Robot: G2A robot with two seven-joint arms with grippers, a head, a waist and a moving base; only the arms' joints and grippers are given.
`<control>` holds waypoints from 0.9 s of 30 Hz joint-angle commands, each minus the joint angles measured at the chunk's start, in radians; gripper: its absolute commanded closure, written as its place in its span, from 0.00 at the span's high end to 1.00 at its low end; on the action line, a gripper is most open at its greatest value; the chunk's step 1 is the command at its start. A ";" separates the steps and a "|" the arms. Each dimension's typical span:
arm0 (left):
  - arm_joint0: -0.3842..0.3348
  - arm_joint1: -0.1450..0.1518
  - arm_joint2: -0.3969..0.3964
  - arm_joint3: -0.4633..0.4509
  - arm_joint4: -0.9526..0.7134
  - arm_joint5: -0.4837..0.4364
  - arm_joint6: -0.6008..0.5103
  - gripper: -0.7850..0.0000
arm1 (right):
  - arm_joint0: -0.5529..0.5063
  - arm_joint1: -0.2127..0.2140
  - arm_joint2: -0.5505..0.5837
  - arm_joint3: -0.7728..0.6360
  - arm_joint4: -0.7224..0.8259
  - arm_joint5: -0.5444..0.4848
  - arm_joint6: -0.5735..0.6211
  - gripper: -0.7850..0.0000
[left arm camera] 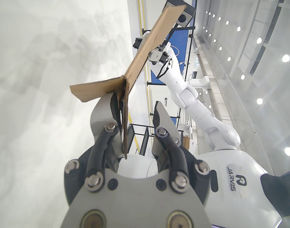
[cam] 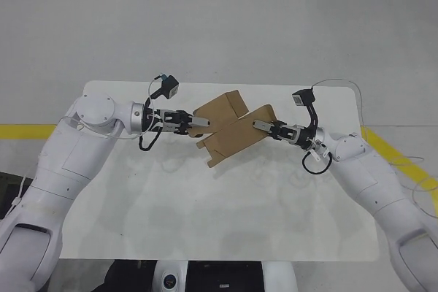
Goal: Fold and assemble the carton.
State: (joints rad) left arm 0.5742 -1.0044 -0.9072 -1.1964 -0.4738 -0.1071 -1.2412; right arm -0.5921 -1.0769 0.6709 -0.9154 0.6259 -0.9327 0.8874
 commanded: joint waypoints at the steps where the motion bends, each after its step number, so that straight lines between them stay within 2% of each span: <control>1: 0.001 -0.001 -0.001 0.003 0.003 0.002 0.002 0.15 | -0.001 -0.001 0.004 0.000 -0.003 0.000 0.000 0.00; 3: 0.002 -0.002 -0.002 0.004 0.001 0.007 0.002 0.00 | -0.002 -0.001 0.007 0.000 -0.006 0.000 0.000 0.00; 11: 0.004 -0.007 -0.008 0.008 -0.002 0.016 -0.002 0.00 | -0.007 -0.003 0.018 -0.002 -0.013 0.004 0.004 0.00; 12: 0.004 -0.007 -0.009 0.009 -0.004 0.015 -0.005 0.00 | -0.008 -0.003 0.021 -0.001 -0.011 0.005 0.005 0.17; 13: 0.004 -0.008 -0.011 0.009 -0.007 0.017 -0.008 0.00 | -0.008 -0.003 0.023 0.000 -0.011 0.005 0.005 0.73; 14: 0.003 -0.008 -0.014 0.008 -0.011 0.018 -0.010 0.00 | -0.010 -0.003 0.025 0.002 -0.011 0.006 0.006 1.00; 20: 0.001 -0.005 -0.042 -0.013 -0.014 -0.010 -0.019 0.00 | -0.010 0.011 0.065 0.046 -0.051 -0.010 -0.010 1.00; 27: 0.005 0.007 -0.070 -0.059 0.069 -0.101 -0.046 0.00 | -0.008 0.058 0.147 0.015 -0.196 -0.046 -0.046 1.00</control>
State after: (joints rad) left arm 0.5777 -0.9999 -0.9736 -1.2450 -0.4263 -0.1858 -1.2813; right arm -0.5977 -1.0276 0.8054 -0.8786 0.4542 -0.9756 0.8444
